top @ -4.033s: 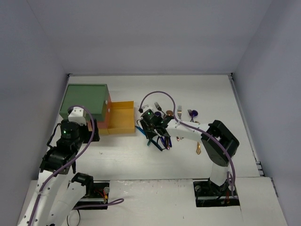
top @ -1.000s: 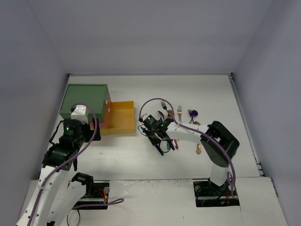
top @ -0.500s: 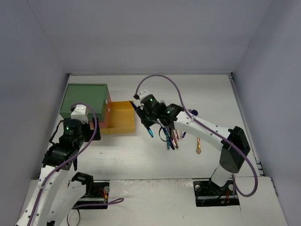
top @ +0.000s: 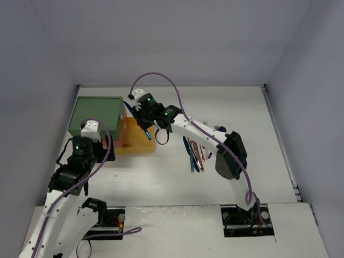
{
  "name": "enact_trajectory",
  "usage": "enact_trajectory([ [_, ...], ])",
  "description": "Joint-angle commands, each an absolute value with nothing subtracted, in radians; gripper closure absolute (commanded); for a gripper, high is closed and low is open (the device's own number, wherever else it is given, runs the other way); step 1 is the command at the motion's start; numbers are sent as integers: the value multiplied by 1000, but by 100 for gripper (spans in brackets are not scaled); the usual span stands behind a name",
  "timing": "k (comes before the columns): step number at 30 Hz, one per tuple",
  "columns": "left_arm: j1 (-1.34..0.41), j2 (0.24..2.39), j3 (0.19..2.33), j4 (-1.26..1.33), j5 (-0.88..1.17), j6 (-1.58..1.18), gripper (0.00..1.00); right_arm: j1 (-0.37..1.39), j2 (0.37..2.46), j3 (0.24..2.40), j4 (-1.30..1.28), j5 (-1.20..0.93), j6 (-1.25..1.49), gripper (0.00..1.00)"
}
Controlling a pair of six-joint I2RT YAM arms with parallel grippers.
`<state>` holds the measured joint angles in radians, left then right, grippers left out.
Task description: Sort the eating utensils into containers
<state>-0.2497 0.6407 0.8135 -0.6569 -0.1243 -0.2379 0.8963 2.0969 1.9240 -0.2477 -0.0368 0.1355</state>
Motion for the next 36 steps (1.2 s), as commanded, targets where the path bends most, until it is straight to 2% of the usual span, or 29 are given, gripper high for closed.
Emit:
enact_trajectory([
  [1, -253, 650, 828, -606, -127, -245, 18, 891, 2146, 2021, -185, -65, 85, 100],
  [7, -255, 651, 828, -604, -126, -246, 18, 890, 2184, 1966, -109, -66, 70, 100],
  [19, -253, 658, 830, -604, -126, -247, 18, 883, 2124, 1769, -49, -46, 52, 100],
  [33, -254, 668, 830, -604, -126, -250, 18, 886, 2111, 1733, -54, -76, 59, 100],
  [35, -253, 669, 830, -604, -124, -250, 18, 888, 2115, 1743, -54, -88, 60, 94],
  [36, -253, 669, 830, -604, -124, -250, 18, 889, 2113, 1748, -55, -90, 56, 83],
])
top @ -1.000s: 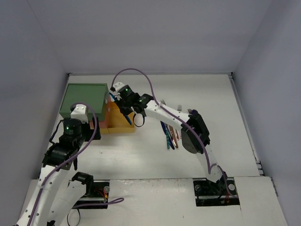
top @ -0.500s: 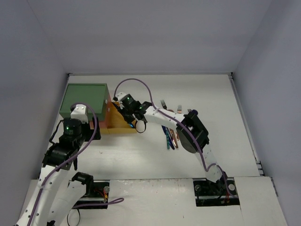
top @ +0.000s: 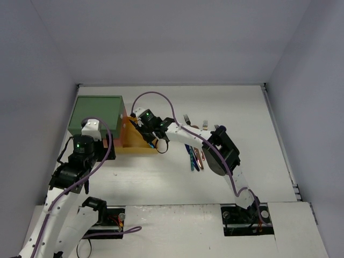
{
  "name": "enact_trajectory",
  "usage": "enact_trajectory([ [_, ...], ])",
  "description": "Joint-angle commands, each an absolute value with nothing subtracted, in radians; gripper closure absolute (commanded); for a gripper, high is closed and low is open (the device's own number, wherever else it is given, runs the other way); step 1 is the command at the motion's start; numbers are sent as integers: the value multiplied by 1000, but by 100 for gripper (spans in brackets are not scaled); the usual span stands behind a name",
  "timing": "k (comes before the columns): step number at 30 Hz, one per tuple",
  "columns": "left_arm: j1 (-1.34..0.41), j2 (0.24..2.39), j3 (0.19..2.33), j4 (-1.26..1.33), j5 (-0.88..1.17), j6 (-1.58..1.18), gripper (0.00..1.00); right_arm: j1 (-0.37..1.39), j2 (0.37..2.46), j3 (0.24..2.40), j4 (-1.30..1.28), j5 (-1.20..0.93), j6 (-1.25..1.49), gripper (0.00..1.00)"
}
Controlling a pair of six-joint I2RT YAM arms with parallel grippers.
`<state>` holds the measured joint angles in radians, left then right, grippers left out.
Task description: Sort the eating utensils into containers
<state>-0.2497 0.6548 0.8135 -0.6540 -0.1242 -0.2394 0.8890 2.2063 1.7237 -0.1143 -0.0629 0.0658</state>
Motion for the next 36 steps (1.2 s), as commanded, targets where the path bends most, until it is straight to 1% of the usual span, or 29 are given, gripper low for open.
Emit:
enact_trajectory([
  [1, -253, 670, 831, -603, -124, -250, 18, 890, 2110, 1752, -56, -93, 55, 76],
  [3, -254, 670, 831, -603, -124, -250, 18, 891, 2096, 1767, -60, -102, 57, 68],
  [6, -253, 672, 831, -604, -126, -250, 18, 890, 2046, 1772, -69, -93, 55, 61],
  [8, -254, 672, 831, -604, -124, -250, 18, 889, 2001, 1759, -78, -70, 49, 59],
  [11, -253, 670, 831, -603, -124, -250, 18, 882, 1920, 1721, -99, -9, 48, 58],
  [15, -253, 667, 830, -603, -123, -250, 18, 850, 1763, 1534, -118, 154, 94, 58],
  [17, -255, 664, 830, -604, -124, -250, 18, 806, 1684, 1450, -120, 175, 146, 58],
  [20, -253, 667, 828, -604, -121, -249, 18, 718, 1555, 1249, -124, 185, 236, 58],
  [24, -254, 670, 830, -604, -112, -250, 18, 645, 1424, 1043, -134, 192, 300, 57],
  [29, -253, 670, 830, -603, -109, -250, 18, 578, 1376, 919, -148, 144, 345, 56],
  [36, -254, 669, 828, -603, -108, -252, 18, 563, 1440, 890, -148, 90, 368, 57],
])
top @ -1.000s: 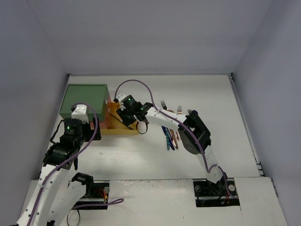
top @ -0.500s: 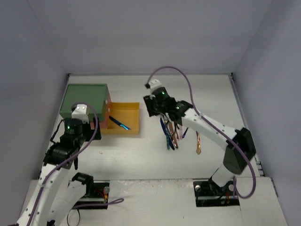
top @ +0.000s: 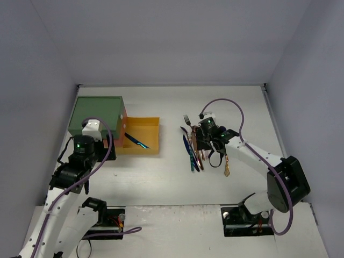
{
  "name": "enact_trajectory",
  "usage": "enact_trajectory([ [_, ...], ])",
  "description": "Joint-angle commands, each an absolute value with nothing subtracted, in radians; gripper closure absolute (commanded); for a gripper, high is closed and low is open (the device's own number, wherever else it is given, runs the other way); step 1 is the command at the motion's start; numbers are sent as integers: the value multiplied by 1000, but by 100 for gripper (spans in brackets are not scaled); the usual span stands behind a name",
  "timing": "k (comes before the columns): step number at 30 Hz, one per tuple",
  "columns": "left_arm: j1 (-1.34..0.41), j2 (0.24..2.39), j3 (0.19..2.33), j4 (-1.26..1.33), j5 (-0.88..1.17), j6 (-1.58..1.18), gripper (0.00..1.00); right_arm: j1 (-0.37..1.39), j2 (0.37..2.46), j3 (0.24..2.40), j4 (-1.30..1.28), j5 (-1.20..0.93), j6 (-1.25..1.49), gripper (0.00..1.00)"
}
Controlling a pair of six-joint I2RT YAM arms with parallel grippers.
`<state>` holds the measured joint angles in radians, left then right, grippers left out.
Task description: Sort the eating utensils into containers
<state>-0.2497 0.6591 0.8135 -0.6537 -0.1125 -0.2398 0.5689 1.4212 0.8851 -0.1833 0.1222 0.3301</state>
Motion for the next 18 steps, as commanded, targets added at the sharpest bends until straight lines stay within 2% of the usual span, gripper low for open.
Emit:
enact_trajectory([
  [1, -253, 670, 829, -603, -107, -251, 18, 563, 1453, 890, -147, 85, 371, 57],
  [18, -253, 671, 828, -603, -106, -252, 18, 564, 1613, 917, -129, 40, 375, 64],
])
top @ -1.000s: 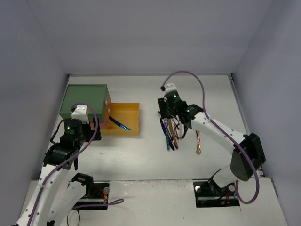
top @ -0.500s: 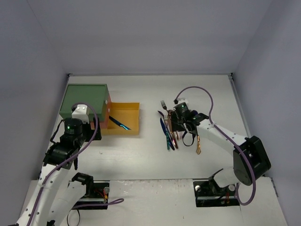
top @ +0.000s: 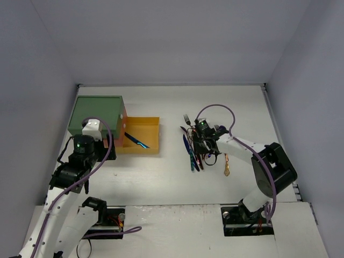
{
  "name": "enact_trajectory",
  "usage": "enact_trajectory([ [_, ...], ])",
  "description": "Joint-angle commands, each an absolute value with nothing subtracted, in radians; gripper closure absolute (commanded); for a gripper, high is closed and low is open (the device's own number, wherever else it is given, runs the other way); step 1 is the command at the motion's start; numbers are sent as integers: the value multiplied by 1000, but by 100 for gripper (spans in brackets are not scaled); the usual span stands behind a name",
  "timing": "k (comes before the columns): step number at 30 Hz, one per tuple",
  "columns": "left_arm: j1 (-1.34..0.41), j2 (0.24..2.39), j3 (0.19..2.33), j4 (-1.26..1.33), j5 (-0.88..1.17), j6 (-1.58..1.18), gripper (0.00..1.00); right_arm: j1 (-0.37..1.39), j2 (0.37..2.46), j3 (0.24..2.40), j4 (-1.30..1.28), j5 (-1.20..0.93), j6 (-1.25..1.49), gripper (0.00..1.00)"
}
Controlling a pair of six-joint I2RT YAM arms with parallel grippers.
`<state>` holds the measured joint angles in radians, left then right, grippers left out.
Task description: Sort the eating utensils into containers
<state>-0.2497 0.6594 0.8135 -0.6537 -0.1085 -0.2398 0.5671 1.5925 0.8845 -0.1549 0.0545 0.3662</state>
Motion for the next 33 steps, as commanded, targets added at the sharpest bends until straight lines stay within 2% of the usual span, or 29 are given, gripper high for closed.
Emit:
enact_trajectory([
  [1, -253, 672, 828, -603, -106, -252, 18, 565, 1619, 917, -127, 37, 374, 64],
  [8, -253, 669, 828, -603, -104, -252, 18, 567, 1650, 919, -118, 40, 379, 66],
  [12, -253, 669, 828, -604, -106, -252, 18, 568, 1655, 917, -117, 55, 379, 71],
  [22, -253, 669, 828, -603, -104, -253, 18, 566, 1653, 908, -120, 89, 379, 98],
  [33, -253, 678, 829, -604, -101, -253, 18, 566, 1510, 955, -194, 117, 363, 100],
])
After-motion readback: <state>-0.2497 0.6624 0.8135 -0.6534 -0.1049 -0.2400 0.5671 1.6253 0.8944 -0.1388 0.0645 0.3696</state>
